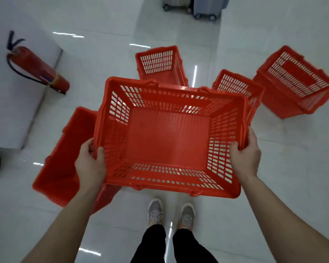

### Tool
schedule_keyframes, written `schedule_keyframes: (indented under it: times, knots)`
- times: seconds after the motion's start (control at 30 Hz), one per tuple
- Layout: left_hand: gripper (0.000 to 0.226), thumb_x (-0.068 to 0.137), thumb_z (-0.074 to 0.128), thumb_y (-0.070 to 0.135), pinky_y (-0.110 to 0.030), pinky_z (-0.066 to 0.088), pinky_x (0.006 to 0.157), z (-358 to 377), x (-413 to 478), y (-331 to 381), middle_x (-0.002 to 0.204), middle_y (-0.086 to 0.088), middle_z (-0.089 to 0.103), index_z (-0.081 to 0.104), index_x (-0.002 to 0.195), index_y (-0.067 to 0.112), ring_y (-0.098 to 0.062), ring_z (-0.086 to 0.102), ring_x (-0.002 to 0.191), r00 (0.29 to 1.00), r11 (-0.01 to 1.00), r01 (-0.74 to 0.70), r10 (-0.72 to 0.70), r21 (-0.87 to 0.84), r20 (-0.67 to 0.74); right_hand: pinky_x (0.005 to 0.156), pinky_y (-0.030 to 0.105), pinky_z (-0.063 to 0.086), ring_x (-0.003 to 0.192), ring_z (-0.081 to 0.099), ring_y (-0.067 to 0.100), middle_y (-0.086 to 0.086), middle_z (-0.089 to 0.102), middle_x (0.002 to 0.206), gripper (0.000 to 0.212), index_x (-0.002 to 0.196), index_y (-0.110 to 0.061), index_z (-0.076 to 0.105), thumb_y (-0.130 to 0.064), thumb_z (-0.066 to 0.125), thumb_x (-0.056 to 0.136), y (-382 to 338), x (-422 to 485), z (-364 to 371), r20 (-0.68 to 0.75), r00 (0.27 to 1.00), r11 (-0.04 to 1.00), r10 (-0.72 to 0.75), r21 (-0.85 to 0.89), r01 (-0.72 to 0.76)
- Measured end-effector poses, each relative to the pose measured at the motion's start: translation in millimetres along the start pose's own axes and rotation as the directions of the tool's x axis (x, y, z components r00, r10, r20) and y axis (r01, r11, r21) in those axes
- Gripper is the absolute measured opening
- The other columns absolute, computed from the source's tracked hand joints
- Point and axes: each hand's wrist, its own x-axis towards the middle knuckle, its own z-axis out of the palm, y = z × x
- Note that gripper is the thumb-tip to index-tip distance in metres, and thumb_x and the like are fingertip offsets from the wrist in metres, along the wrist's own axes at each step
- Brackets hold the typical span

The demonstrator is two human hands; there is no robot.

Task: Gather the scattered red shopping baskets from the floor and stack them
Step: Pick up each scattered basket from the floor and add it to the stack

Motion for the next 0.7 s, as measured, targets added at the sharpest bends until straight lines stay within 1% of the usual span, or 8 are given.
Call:
schedule_keyframes:
  times: [0.1, 0.2, 0.33, 0.4, 0.43, 0.5, 0.57, 0.7]
  knots:
    - [0.036, 0.095, 0.061, 0.020, -0.028, 0.040, 0.085, -56, -4, -15, 0.104, 0.003, 0.061, 0.058, 0.130, 0.014, -0.015, 0.056, 0.092, 0.985, 0.990, 0.114, -0.123, -0.081, -0.123, 0.106, 0.036, 0.044, 0.123, 0.058, 0.024, 0.002, 0.061, 0.137, 0.064, 0.148, -0.026, 0.042, -0.021, 0.055, 0.086, -61, -4, 19, 0.074, 0.990, 0.992, -0.122, 0.008, 0.122]
    - [0.035, 0.096, 0.059, 0.025, -0.033, 0.043, 0.087, -104, -13, -44, 0.107, 0.005, 0.060, 0.057, 0.130, 0.018, -0.015, 0.056, 0.095, 0.927, 0.954, 0.268, -0.294, -0.136, -0.233, 0.105, 0.033, 0.044, 0.120, 0.059, 0.022, 0.001, 0.063, 0.135, 0.064, 0.148, -0.028, 0.042, -0.023, 0.055, 0.085, -123, -13, 55, 0.164, 0.945, 0.959, -0.281, 0.019, 0.282]
    - [0.034, 0.096, 0.057, 0.026, -0.040, 0.048, 0.087, -150, -36, -92, 0.112, -0.001, 0.063, 0.055, 0.129, 0.019, -0.019, 0.060, 0.094, 0.824, 0.887, 0.402, -0.459, -0.229, -0.332, 0.107, 0.029, 0.041, 0.121, 0.058, 0.020, 0.001, 0.062, 0.136, 0.065, 0.149, -0.027, 0.043, -0.023, 0.056, 0.086, -201, -32, 116, 0.300, 0.839, 0.887, -0.455, 0.069, 0.456]
    - [0.035, 0.095, 0.058, 0.026, -0.041, 0.049, 0.083, -163, -47, -118, 0.113, -0.004, 0.065, 0.054, 0.129, 0.019, -0.020, 0.061, 0.092, 0.765, 0.842, 0.467, -0.538, -0.270, -0.353, 0.107, 0.017, 0.034, 0.125, 0.055, 0.016, -0.002, 0.059, 0.139, 0.064, 0.148, -0.026, 0.045, -0.023, 0.058, 0.086, -230, -45, 150, 0.356, 0.769, 0.838, -0.531, 0.086, 0.538]
    - [0.036, 0.095, 0.059, 0.026, -0.039, 0.048, 0.081, -167, -53, -130, 0.112, -0.005, 0.065, 0.055, 0.129, 0.018, -0.019, 0.060, 0.090, 0.740, 0.823, 0.492, -0.567, -0.284, -0.362, 0.106, 0.015, 0.033, 0.125, 0.055, 0.016, -0.003, 0.059, 0.139, 0.063, 0.148, -0.028, 0.045, -0.023, 0.059, 0.086, -244, -52, 166, 0.381, 0.735, 0.813, -0.561, 0.087, 0.576]
    - [0.036, 0.094, 0.061, 0.025, -0.035, 0.045, 0.078, -171, -63, -154, 0.110, -0.004, 0.064, 0.056, 0.128, 0.016, -0.017, 0.058, 0.088, 0.693, 0.786, 0.538, -0.618, -0.305, -0.372, 0.103, 0.023, 0.039, 0.120, 0.059, 0.019, -0.003, 0.063, 0.134, 0.062, 0.147, -0.031, 0.044, -0.025, 0.060, 0.087, -264, -67, 197, 0.434, 0.675, 0.771, -0.597, 0.079, 0.632]
    - [0.035, 0.093, 0.062, 0.024, -0.036, 0.045, 0.079, -170, -74, -177, 0.109, -0.003, 0.063, 0.056, 0.126, 0.015, -0.019, 0.059, 0.090, 0.649, 0.748, 0.572, -0.664, -0.337, -0.371, 0.101, 0.030, 0.044, 0.116, 0.062, 0.022, -0.001, 0.066, 0.130, 0.061, 0.146, -0.032, 0.045, -0.025, 0.061, 0.088, -276, -81, 226, 0.472, 0.617, 0.727, -0.630, 0.079, 0.682]
    - [0.030, 0.093, 0.063, 0.021, -0.035, 0.042, 0.077, -157, -91, -212, 0.105, 0.000, 0.060, 0.057, 0.121, 0.013, -0.017, 0.057, 0.086, 0.587, 0.690, 0.629, -0.723, -0.358, -0.364, 0.106, 0.032, 0.043, 0.120, 0.060, 0.020, -0.004, 0.062, 0.136, 0.062, 0.147, -0.031, 0.044, -0.025, 0.060, 0.088, -283, -99, 277, 0.533, 0.523, 0.667, -0.665, 0.107, 0.738]
